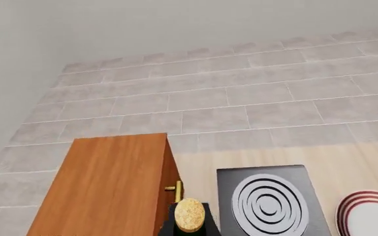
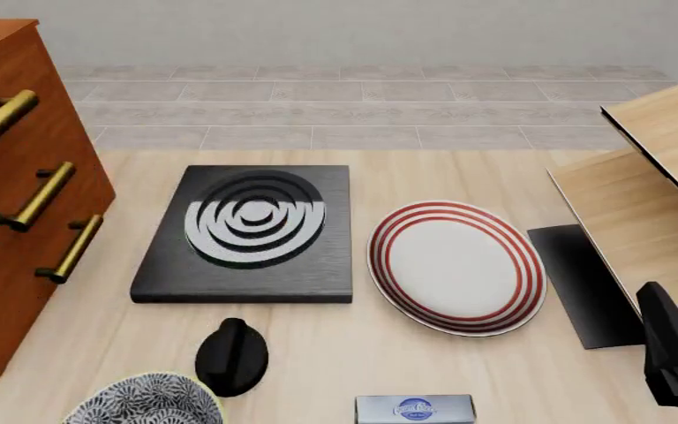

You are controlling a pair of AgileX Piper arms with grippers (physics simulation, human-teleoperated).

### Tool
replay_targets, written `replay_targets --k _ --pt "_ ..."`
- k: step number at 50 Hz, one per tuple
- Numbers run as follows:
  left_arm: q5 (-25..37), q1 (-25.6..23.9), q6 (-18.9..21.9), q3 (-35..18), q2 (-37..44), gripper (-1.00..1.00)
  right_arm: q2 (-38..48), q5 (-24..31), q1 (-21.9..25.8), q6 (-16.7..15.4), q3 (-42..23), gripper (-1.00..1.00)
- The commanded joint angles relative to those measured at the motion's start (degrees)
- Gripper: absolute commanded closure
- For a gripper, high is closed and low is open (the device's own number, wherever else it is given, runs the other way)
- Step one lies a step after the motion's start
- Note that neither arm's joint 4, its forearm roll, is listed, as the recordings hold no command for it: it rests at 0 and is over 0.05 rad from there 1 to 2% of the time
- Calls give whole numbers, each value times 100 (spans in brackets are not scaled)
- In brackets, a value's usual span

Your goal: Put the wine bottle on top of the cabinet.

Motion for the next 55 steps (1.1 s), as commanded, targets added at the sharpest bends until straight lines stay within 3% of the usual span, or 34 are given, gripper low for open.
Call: replay_targets --k 1,11,16,23,25,55 --pt "-93 652 69 -516 532 100 1 0 1 0 0 -100" --pt "-763 1196 2 84 536 100 0 0 0 -1 0 -100" --pt "-801 1306 -125 -5 610 100 1 0 0 0 0 -100" --pt "-770 1492 45 -201 791 100 1 0 1 1 0 -100" --pt "-864 1573 222 -24 753 100 0 0 1 1 0 -100" --pt "-1984 2221 261 1671 550 100 1 0 0 2 0 -100"
